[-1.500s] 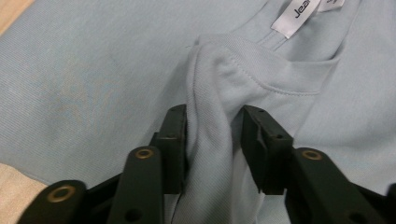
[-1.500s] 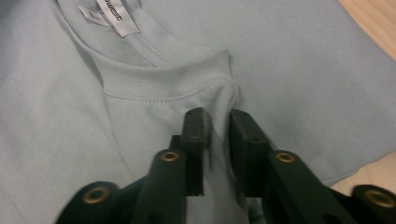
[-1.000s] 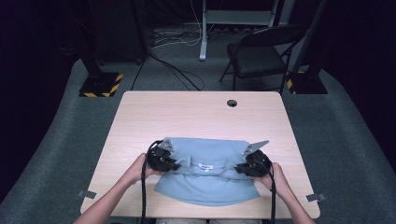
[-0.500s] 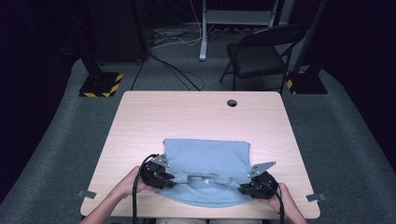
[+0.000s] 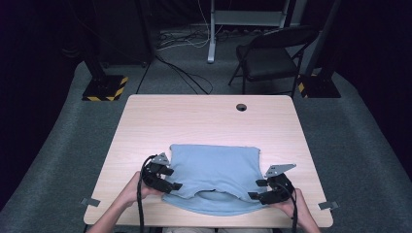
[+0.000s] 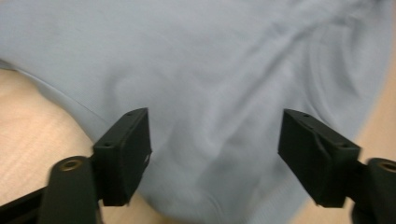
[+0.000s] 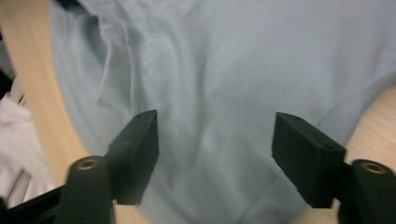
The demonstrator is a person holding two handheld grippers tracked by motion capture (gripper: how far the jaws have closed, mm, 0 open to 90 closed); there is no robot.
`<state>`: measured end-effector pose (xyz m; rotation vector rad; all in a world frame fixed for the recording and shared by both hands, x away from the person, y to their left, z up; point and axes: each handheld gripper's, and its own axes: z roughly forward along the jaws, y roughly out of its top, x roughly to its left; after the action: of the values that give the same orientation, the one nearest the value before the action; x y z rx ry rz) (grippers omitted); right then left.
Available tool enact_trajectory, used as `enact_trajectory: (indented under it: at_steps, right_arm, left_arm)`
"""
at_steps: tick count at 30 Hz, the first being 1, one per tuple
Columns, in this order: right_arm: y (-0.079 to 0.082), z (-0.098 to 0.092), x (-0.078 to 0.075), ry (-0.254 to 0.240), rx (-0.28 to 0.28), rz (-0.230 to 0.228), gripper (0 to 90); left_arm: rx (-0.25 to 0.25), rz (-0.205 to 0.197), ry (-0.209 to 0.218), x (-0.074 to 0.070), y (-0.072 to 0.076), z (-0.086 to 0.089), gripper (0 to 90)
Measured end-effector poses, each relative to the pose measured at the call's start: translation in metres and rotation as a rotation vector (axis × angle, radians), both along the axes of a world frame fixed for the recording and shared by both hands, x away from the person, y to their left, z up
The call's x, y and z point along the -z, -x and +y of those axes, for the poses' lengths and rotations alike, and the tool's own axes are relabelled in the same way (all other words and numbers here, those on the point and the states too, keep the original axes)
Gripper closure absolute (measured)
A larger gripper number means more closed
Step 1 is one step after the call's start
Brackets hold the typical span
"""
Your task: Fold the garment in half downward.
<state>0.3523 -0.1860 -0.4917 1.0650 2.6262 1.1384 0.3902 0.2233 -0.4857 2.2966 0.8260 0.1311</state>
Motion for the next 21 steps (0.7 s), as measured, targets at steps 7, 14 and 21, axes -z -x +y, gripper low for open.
enact_trajectory:
  at_steps: [7, 14, 21]
  right_arm:
    - [-0.007, 0.030, 0.019, 0.078, 0.041, -0.012, 10.3]
    - [0.002, 0.035, 0.026, 0.182, -0.029, -0.077, 0.0]
    - [0.001, 0.024, 0.030, 0.166, -0.117, -0.121, 0.0]
  left_arm:
    - [0.012, -0.060, -0.050, 0.020, 0.012, -0.029, 15.1]
    - [0.136, -0.105, -0.095, 0.030, 0.020, -0.026, 11.7]
    - [0.255, -0.121, -0.046, 0.034, 0.015, -0.010, 11.7]
